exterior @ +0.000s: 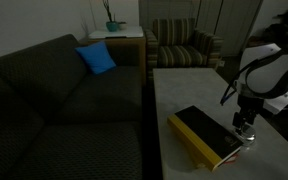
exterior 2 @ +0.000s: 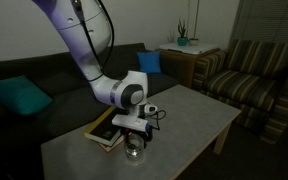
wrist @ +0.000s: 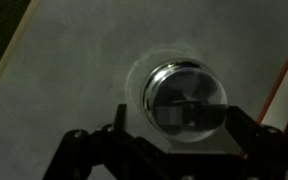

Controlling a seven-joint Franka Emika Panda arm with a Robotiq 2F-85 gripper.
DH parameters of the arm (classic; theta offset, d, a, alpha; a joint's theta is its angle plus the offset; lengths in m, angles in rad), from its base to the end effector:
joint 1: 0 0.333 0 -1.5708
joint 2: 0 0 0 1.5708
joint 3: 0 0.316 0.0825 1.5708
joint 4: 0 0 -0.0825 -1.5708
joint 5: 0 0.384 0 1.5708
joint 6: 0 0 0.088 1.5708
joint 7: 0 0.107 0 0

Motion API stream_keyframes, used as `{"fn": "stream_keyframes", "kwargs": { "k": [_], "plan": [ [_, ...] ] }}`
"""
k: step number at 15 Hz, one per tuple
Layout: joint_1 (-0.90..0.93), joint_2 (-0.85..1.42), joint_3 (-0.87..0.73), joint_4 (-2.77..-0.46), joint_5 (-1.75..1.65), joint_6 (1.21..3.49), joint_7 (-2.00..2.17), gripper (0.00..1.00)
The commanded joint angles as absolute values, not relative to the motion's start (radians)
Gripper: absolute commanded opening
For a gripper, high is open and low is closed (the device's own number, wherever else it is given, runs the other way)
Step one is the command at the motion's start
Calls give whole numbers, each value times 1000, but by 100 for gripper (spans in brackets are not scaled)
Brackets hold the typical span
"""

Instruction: Cover the silver bottle with the silver lid

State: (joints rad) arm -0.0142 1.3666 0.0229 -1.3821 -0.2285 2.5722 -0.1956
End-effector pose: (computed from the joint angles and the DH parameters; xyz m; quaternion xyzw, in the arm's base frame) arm 0.6170 0.0082 -0.1276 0.9764 0.1936 -0.0902 0.0326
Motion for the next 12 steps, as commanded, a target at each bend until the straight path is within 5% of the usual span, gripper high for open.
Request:
{"fn": "stream_keyframes", "kwargs": {
  "k": [1,12],
  "plan": [
    [16,1303,-10,-1502,-248,2672,-146,100],
    [171,1186,-118,-1701,-253,2769,-44,100]
  ]
}}
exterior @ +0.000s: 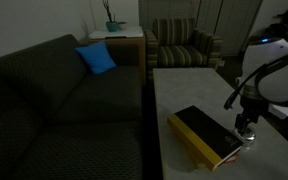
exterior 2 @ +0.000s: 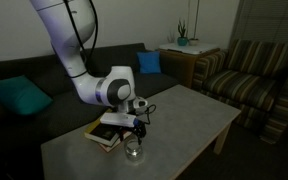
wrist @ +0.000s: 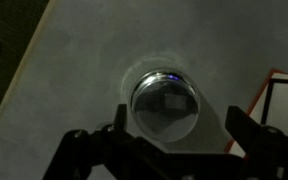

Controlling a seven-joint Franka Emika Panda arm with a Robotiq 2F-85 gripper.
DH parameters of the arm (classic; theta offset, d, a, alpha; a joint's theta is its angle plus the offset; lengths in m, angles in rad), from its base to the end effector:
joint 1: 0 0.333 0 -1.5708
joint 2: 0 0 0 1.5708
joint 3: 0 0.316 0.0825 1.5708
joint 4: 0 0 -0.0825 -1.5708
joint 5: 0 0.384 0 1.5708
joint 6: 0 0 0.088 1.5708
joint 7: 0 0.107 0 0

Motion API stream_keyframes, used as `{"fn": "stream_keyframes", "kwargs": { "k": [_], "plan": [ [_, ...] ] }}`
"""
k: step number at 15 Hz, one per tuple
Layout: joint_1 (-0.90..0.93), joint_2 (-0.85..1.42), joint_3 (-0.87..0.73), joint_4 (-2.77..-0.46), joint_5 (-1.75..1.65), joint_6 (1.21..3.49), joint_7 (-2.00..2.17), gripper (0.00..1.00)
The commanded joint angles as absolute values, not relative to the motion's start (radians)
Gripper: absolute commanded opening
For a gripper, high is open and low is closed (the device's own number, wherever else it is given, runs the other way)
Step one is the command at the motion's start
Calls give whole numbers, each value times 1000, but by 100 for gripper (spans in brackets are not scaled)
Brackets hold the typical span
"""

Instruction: Cover the silver bottle with the silver lid

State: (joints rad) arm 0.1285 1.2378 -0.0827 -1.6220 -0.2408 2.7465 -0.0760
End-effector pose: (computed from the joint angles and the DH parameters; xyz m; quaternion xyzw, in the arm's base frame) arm 0.5858 0.0349 -0.1030 0.9752 0.1982 -0.0591 0.0794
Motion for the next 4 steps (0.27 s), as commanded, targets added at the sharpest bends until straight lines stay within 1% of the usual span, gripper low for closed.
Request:
{"fn": "stream_keyframes", "kwargs": {
  "k": [1,4],
  "plan": [
    [183,1185,-127,-1705,-254,2768,-35,100],
    [202,1179,-139,-1715,-253,2761,-24,100]
  ]
}}
